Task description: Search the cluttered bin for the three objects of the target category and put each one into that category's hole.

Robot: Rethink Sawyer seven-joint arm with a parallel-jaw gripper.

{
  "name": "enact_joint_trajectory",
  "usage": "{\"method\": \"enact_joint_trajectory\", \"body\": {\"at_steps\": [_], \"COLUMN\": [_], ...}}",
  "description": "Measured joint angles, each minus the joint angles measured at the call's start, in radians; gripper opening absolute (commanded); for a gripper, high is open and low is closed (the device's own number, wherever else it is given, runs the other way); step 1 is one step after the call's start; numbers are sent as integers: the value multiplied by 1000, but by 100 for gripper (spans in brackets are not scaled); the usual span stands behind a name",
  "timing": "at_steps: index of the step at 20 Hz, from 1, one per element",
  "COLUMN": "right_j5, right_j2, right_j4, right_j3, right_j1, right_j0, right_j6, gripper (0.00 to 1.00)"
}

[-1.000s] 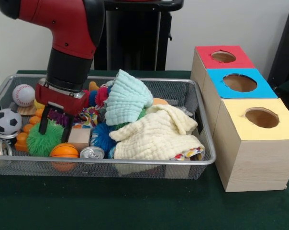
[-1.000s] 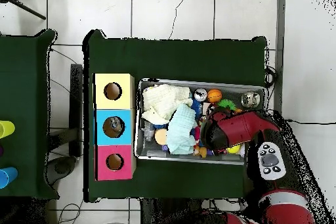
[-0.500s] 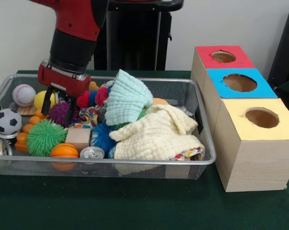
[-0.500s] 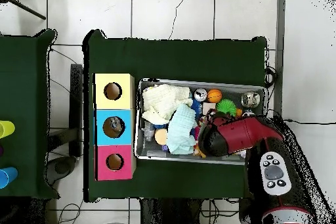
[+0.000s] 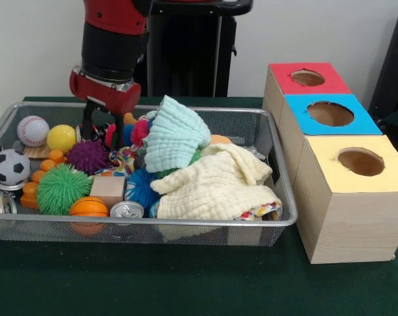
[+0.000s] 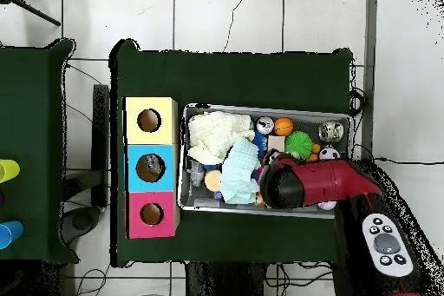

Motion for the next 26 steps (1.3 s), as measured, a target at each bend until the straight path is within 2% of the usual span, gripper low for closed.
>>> {"method": "enact_joint_trajectory", "body": {"at_steps": [2,4,8,12,13,15,20,21,24,26], "right_j5": [-1,-3,-32,-84,-122,-140,-266,-308,-344,-383], "right_j2": [25,80,136,161,162,161,115,75,25,-38], "right_j4": [10,23,22,22,22,22,17,11,12,12], "right_j3": [12,34,49,63,64,64,56,43,23,-3], "right_j1": [4,25,76,124,143,149,179,187,196,212], "right_j0": [-22,-69,-116,-128,-125,-122,-71,-34,13,72], "right_j6": [0,0,0,0,0,0,0,0,0,0], "gripper": [100,100,100,100,100,100,100,100,100,100]}}
